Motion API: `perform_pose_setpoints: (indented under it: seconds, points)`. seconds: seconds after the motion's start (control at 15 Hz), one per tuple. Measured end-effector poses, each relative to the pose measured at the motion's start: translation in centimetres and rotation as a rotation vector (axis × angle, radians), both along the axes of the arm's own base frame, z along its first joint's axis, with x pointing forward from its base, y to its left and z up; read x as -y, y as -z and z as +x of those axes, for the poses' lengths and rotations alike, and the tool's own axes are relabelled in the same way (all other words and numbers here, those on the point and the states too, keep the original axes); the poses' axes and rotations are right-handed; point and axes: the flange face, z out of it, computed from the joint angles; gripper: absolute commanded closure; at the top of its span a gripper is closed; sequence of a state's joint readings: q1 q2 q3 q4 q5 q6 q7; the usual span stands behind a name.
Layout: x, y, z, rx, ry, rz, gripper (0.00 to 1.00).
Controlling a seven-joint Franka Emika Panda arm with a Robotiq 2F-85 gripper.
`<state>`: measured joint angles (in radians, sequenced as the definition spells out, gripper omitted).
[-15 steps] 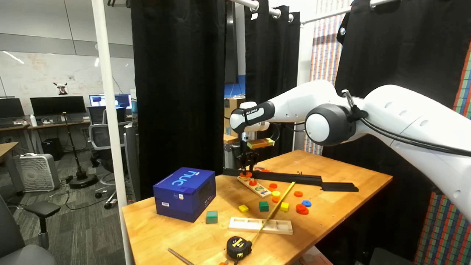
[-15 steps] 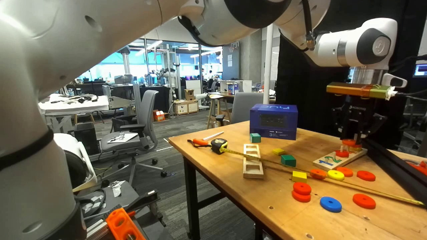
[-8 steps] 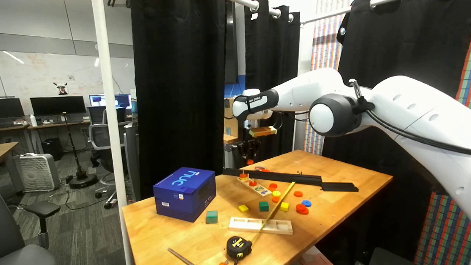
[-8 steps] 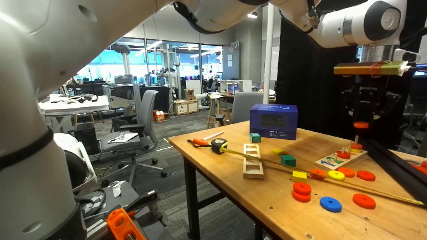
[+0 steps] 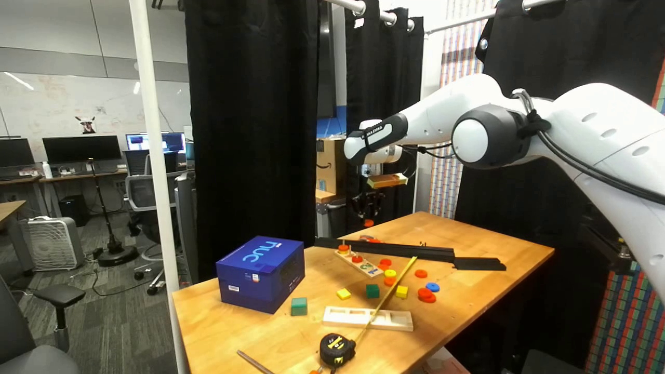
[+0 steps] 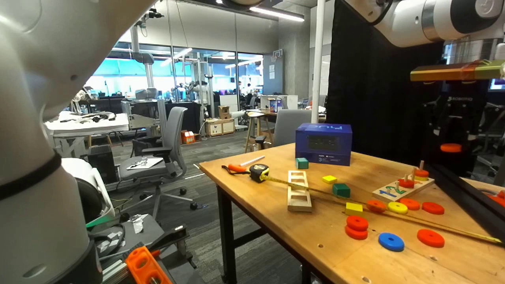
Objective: Pick two orange rings on the object and put them on the table
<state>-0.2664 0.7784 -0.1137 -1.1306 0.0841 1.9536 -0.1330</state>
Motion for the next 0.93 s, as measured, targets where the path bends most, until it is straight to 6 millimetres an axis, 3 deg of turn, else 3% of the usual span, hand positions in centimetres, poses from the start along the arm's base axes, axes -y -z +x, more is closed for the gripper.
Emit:
perform_pose_setpoints:
  seconds: [0.47, 0.93]
  points:
    - [2.5, 2.9, -5.9, -0.012, 0.091, 0.018, 0.83]
    - [0.3, 5.9, -11.4, -0.061, 0.111, 0.063, 0.83]
